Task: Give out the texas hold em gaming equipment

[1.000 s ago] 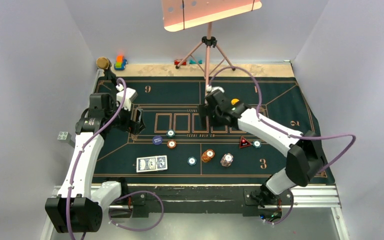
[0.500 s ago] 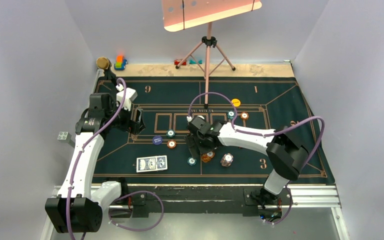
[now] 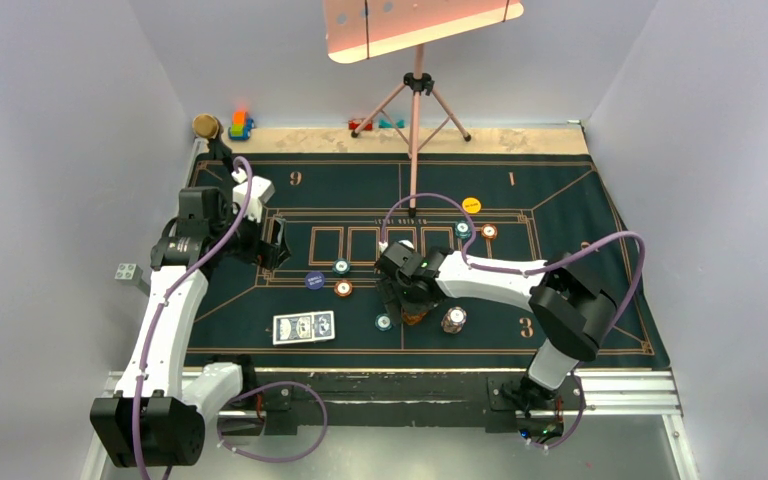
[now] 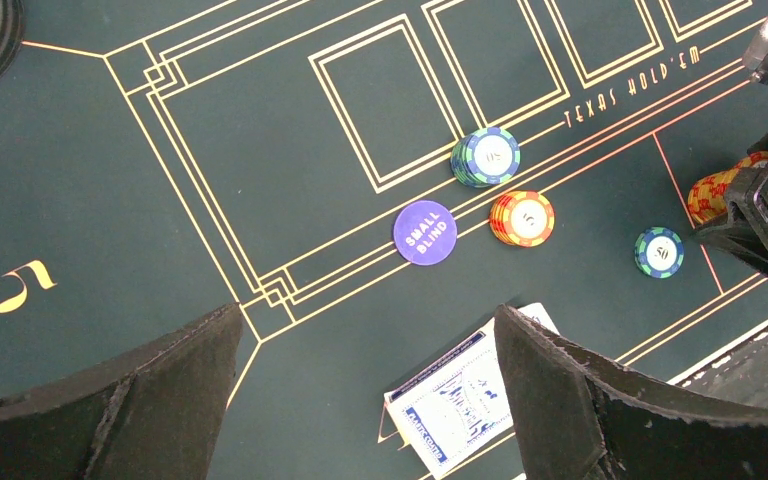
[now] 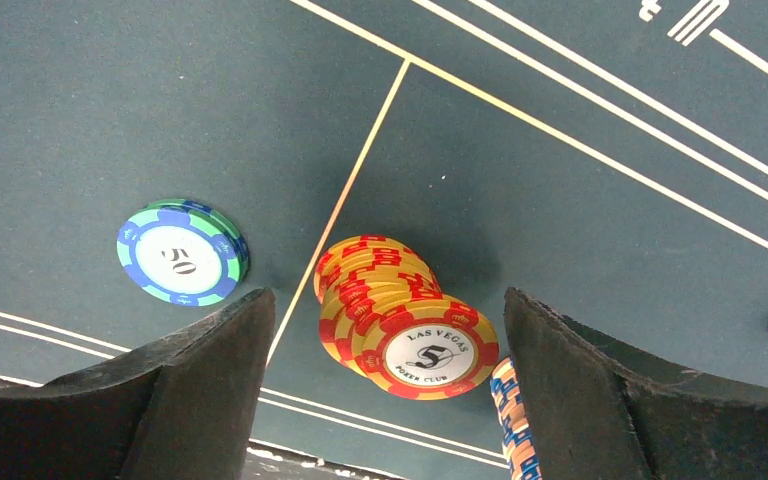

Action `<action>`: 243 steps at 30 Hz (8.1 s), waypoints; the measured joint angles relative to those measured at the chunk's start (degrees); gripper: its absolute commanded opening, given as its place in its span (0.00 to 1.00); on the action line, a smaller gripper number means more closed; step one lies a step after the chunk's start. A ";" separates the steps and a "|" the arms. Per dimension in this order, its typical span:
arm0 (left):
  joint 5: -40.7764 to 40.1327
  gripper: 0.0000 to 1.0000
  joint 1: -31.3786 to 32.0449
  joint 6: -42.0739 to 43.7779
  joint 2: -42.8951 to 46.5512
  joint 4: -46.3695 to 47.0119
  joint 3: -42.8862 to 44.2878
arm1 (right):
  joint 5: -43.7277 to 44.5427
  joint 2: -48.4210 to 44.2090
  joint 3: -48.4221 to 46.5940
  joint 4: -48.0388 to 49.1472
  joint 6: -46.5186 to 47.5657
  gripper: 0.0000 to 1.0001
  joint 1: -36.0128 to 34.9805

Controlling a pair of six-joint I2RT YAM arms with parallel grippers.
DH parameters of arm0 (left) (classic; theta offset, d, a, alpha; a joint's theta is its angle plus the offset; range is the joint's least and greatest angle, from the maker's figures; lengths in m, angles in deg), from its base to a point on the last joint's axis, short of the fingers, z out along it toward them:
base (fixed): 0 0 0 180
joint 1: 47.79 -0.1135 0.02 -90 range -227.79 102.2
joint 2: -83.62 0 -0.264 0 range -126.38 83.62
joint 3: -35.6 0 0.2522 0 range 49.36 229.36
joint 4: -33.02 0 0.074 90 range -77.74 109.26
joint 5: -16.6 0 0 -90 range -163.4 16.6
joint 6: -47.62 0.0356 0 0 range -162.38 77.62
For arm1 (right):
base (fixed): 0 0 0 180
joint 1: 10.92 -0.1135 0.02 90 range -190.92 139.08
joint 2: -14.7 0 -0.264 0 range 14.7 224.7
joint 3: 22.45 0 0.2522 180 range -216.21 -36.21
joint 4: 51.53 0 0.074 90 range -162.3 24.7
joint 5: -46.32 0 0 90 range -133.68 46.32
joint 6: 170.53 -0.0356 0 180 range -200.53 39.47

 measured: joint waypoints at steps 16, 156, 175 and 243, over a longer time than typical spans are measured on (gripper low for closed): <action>0.00 1.00 0.00 0.02 0.07 0.02 0.00 | 0.20 0.00 0.20 -0.44 -1.11 0.43 -0.42; 0.11 1.00 0.00 0.04 0.48 0.02 0.00 | 8.22 -20.31 6.23 -16.94 -20.50 0.35 3.98; 0.11 1.00 0.00 0.02 0.48 0.02 0.00 | 7.02 5.75 -22.12 -11.50 -7.50 0.28 2.86; 1.70 1.00 0.00 0.96 0.74 -0.24 0.00 | 7.23 -15.23 -0.28 -15.87 -9.22 0.95 6.84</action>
